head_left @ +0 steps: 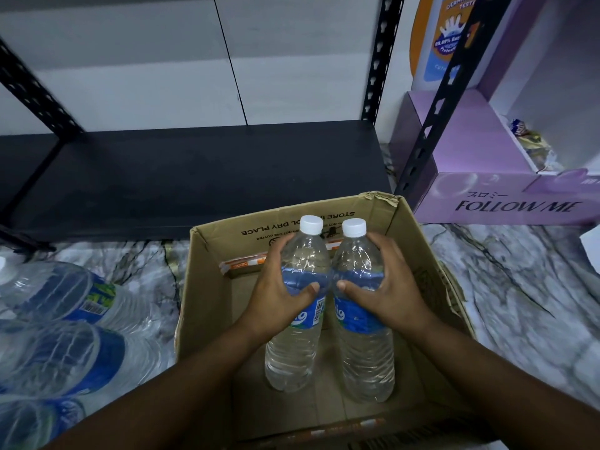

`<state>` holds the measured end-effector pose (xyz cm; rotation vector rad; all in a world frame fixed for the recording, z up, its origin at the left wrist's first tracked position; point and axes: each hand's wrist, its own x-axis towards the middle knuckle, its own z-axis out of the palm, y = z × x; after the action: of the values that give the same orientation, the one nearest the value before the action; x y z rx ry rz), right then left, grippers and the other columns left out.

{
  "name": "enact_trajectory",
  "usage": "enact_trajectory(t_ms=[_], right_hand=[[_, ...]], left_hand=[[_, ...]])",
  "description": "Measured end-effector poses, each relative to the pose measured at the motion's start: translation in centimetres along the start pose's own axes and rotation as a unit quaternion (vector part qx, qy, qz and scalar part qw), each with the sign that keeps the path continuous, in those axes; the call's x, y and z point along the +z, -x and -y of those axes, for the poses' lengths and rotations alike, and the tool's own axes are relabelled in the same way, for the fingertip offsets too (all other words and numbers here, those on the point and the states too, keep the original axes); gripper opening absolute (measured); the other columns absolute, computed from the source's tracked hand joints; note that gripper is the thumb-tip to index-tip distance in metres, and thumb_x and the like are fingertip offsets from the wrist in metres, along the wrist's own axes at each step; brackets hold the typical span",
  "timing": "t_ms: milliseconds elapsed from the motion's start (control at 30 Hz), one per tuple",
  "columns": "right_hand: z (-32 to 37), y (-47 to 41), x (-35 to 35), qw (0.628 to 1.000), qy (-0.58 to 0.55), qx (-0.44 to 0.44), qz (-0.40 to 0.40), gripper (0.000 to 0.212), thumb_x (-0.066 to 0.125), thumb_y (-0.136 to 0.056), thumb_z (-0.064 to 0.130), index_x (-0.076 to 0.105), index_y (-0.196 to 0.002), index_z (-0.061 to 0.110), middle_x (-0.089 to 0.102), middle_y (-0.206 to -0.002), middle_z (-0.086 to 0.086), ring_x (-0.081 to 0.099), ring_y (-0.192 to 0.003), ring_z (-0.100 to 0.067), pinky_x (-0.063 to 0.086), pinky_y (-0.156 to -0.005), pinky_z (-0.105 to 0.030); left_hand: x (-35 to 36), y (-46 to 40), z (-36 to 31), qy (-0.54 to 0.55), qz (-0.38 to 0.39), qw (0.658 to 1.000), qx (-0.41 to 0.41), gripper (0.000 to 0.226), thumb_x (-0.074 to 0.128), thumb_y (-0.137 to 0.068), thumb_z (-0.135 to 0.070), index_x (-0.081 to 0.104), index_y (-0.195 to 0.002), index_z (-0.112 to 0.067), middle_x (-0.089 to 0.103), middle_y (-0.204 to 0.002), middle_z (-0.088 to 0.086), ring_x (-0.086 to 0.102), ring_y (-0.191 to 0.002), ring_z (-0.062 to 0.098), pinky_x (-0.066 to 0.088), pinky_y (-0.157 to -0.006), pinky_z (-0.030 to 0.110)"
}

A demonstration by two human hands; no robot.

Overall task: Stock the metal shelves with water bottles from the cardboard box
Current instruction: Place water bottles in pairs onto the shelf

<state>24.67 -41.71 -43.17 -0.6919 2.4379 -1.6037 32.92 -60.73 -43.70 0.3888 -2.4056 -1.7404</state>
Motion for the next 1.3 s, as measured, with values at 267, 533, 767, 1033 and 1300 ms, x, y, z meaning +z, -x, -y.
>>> enact_trajectory(t_ms=[267,533,767,1033,1300], right_hand=[[0.1,0.2,0.6,1.0,-0.024,0.015,0.006,0.073,0.074,-0.065,0.053,0.037,-0.127,0.05,0.049,-0.132,0.011,0.048,-0.122,-0.001,0.047,-0.098,-0.026],[-0.6,0.4,0.5,0.999,-0.02,0.029,-0.028,0.081,0.083,-0.072,0.03,0.035,-0.138,0.031,0.049,-0.134,0.008,0.048,-0.123,-0.002,0.044,-0.098,-0.024],[0.0,0.5,0.7,0.999,0.002,0.03,-0.023,0.079,0.082,-0.071,0.029,0.034,-0.133,0.04,0.047,-0.129,0.015,0.045,-0.117,0.01,0.037,-0.09,-0.004],[0.3,0.5,0.3,0.999,0.023,0.045,-0.013,0.09,0.083,-0.069,0.035,0.035,-0.144,0.021,0.043,-0.133,0.011,0.043,-0.127,-0.01,0.039,-0.099,-0.025],[0.4,0.5,0.6,0.999,-0.005,0.05,-0.016,0.092,0.081,-0.063,0.053,0.036,-0.14,0.03,0.048,-0.137,0.007,0.047,-0.126,-0.01,0.046,-0.101,-0.031]], left_hand=[[0.0,0.0,-0.1,-0.055,-0.03,0.998,0.032,0.076,0.079,-0.072,-0.036,0.033,-0.13,-0.052,0.05,-0.134,-0.012,0.05,-0.124,0.009,0.051,-0.098,0.037],[0.5,0.3,-0.2,-0.082,0.011,0.996,0.041,0.086,0.083,-0.068,-0.04,0.031,-0.136,-0.047,0.045,-0.138,-0.016,0.047,-0.125,0.002,0.047,-0.099,0.028],[0.0,-0.1,-0.6,-0.107,-0.005,0.992,0.068,0.076,0.072,-0.071,-0.045,0.029,-0.133,-0.05,0.042,-0.13,-0.026,0.04,-0.122,-0.013,0.037,-0.092,0.004],[0.1,0.0,-0.4,-0.122,-0.03,0.988,0.089,0.081,0.08,-0.067,-0.048,0.028,-0.125,-0.067,0.011,-0.152,-0.014,0.022,-0.134,-0.003,0.03,-0.093,-0.003],[0.2,-0.1,-0.1,-0.071,-0.009,0.996,0.049,0.079,0.073,-0.067,-0.055,0.033,-0.135,-0.054,0.05,-0.138,-0.012,0.05,-0.126,0.009,0.049,-0.1,0.044]])
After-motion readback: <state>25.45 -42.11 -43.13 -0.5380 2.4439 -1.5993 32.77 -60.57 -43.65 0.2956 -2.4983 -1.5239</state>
